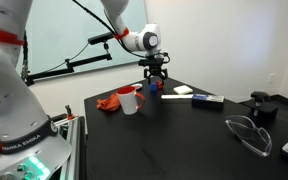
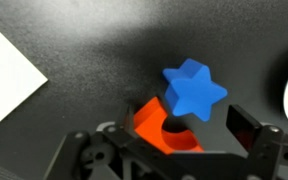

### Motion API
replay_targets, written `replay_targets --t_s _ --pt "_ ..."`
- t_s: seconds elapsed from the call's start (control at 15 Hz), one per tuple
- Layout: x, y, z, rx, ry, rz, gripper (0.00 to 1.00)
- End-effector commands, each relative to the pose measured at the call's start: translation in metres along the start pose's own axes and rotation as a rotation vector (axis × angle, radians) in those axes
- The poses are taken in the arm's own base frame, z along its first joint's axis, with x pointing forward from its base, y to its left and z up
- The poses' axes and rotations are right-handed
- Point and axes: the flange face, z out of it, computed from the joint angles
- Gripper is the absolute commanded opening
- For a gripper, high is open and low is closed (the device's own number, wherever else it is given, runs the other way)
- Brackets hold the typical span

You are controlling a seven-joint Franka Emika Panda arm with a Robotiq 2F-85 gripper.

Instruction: Put the orange block on the blue block

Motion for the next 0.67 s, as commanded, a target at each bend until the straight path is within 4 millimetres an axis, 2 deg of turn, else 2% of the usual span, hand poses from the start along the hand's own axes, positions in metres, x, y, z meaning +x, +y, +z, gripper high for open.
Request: replay_targets --t_s 0.0,0.27,0.4,0.6 --pt "0.0031 0.0041 -0.0101 -0.028 0.018 -0.013 1.00" --pt "0.0054 0.0065 -0.0102 -0.030 0.018 -0.012 1.00" --pt "0.0060 0.0065 -0.0102 -0.033 0.019 -0.015 0.73" --pt "0.0059 0.0069 -0.0089 -0.046 0.020 -0.023 0.49"
